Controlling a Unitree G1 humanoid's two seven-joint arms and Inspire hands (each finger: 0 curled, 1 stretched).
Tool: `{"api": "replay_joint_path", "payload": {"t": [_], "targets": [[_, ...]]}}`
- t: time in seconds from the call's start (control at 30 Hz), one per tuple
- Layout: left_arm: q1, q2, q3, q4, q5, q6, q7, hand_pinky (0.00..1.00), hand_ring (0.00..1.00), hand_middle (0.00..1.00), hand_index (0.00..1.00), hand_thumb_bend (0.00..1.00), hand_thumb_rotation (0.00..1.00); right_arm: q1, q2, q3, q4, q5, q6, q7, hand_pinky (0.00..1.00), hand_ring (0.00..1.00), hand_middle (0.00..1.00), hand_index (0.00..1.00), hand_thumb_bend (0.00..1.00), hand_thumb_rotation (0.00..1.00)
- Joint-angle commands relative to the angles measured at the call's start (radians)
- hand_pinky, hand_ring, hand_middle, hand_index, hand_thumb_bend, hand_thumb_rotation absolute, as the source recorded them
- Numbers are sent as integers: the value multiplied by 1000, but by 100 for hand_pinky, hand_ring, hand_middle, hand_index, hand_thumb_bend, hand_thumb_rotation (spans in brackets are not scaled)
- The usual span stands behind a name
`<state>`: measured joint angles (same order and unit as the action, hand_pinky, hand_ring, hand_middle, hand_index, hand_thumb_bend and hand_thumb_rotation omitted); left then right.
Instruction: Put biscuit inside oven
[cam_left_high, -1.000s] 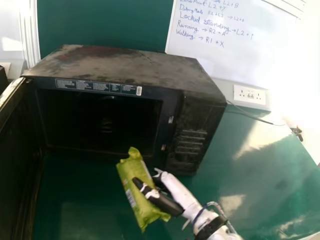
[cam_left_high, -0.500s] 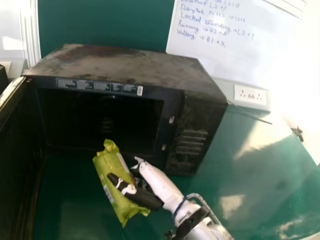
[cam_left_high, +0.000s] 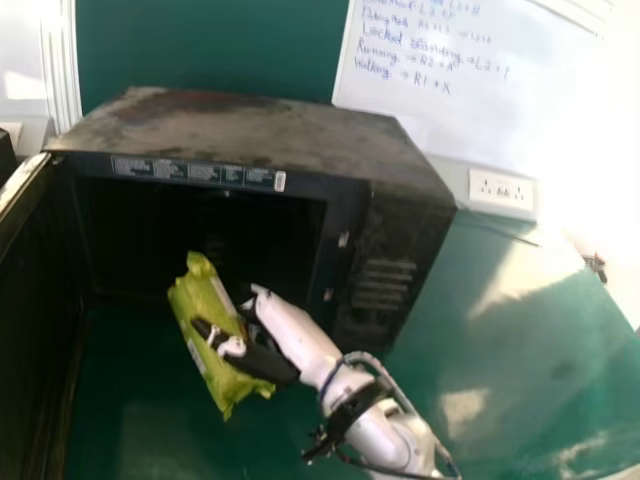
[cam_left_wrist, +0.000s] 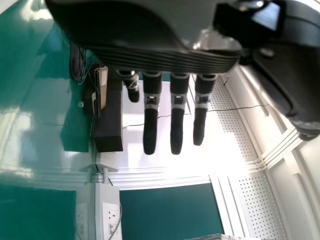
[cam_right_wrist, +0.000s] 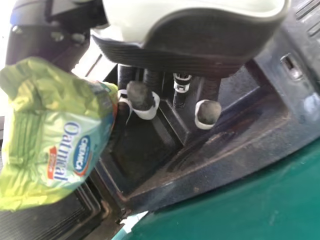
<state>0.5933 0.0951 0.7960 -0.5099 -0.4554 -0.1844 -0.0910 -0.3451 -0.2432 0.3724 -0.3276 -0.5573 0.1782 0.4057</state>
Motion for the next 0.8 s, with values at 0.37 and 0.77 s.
{"api": "replay_joint_path", "payload": {"t": [0.37, 0.77], "targets": [[11, -4, -10, -11, 2, 2, -2, 45, 57, 66, 73, 79, 63, -117, 71, 31, 88, -53, 54, -35, 0, 0, 0, 0, 80, 0], [9, -5, -9, -6, -6, -4, -11, 44, 56, 66, 74, 78, 62, -221, 119, 42, 198, -66, 92, -53, 0, 0, 0, 0, 78, 0]]}}
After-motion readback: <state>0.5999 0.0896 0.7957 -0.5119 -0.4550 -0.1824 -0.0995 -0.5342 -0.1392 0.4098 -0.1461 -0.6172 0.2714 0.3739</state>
